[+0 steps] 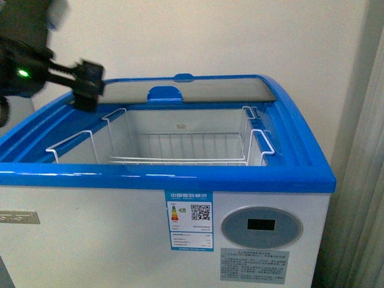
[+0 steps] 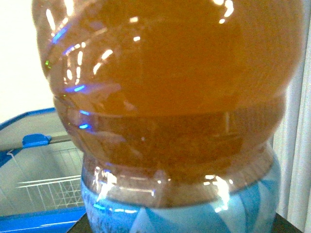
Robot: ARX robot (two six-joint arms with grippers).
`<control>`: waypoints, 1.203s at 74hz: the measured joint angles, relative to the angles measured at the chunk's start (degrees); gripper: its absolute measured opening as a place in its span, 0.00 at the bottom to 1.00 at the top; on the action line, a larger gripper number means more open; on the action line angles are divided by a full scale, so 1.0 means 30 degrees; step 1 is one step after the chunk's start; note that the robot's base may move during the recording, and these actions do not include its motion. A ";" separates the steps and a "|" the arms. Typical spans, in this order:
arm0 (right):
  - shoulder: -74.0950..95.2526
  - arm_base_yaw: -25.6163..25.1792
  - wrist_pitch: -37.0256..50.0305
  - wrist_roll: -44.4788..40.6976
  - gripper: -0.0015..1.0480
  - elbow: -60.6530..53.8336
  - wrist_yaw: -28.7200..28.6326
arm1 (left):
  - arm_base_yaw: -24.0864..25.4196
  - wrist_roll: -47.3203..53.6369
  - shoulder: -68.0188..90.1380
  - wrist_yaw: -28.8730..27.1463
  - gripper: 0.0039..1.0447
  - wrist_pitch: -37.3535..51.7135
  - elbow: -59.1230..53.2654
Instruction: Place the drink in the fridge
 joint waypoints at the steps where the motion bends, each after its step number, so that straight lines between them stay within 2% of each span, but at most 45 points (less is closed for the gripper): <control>1: 0.0000 0.0000 0.0000 0.0000 0.35 0.0000 0.0000 | 0.0007 -0.0401 -0.0488 0.0007 0.81 0.0532 -0.0590; 6: 0.0000 0.0000 0.0000 0.0000 0.35 0.0000 -0.0007 | 0.0364 -0.2499 -0.3810 0.0015 0.69 0.3300 -0.4554; 11: 0.0204 -0.0270 -0.0561 -0.0182 0.35 0.0168 -0.0546 | 0.0750 -0.3388 -0.5821 0.0073 0.58 0.4408 -0.7235; 13: 0.0444 -0.0721 -0.1945 -0.0590 0.35 0.0750 -0.1931 | 0.0882 -0.3599 -0.6237 0.0102 0.55 0.4605 -0.7978; 14: 0.0831 -0.1304 -0.3672 -0.0940 0.35 0.1515 -0.3497 | 0.0947 -0.3679 -0.6426 0.0095 0.53 0.4699 -0.8320; 20: 0.2280 -0.2929 -0.8743 -0.2943 0.35 0.3956 -0.8072 | 0.1224 -0.4109 -0.7104 0.0313 0.42 0.5085 -1.0353; 23: 0.3504 -0.3045 -1.0134 -0.4138 0.35 0.4874 -0.9887 | 0.1246 -0.4248 -0.7300 0.0678 0.33 0.5246 -1.1548; 26: 0.4335 -0.2892 -0.9945 -0.4758 0.35 0.5231 -1.0433 | 0.1304 -0.4299 -0.7599 0.0852 0.26 0.5370 -1.2364; 39: 0.9930 -0.0874 -0.5974 -0.8269 0.35 0.8357 -0.9515 | 0.1734 -0.4495 -0.9602 0.1042 0.02 0.5858 -1.4273; 45: 1.2648 0.0386 -0.5202 -1.0032 0.35 1.0287 -0.9056 | 0.1887 -0.4546 -1.0367 0.1209 0.02 0.5865 -1.5081; 49: 1.4877 0.1355 -0.5224 -1.1570 0.35 1.1854 -0.8590 | 0.2521 -0.4539 -1.1023 0.2288 0.02 0.5843 -1.5773; 69: 2.4152 0.5085 -0.6477 -1.9132 0.35 1.9489 -0.6608 | 0.3104 -0.4561 -1.3588 0.2448 0.02 0.5107 -1.7624; 80: 2.7277 0.6360 -0.7278 -2.1711 0.35 2.2702 -0.5559 | 0.3111 -0.4561 -1.5081 0.2448 0.02 0.4320 -1.8374; 89: 2.8888 0.7104 -0.7424 -2.2819 0.35 2.3824 -0.5034 | 0.3104 -0.4561 -1.6385 0.2448 0.02 0.3541 -1.8877</control>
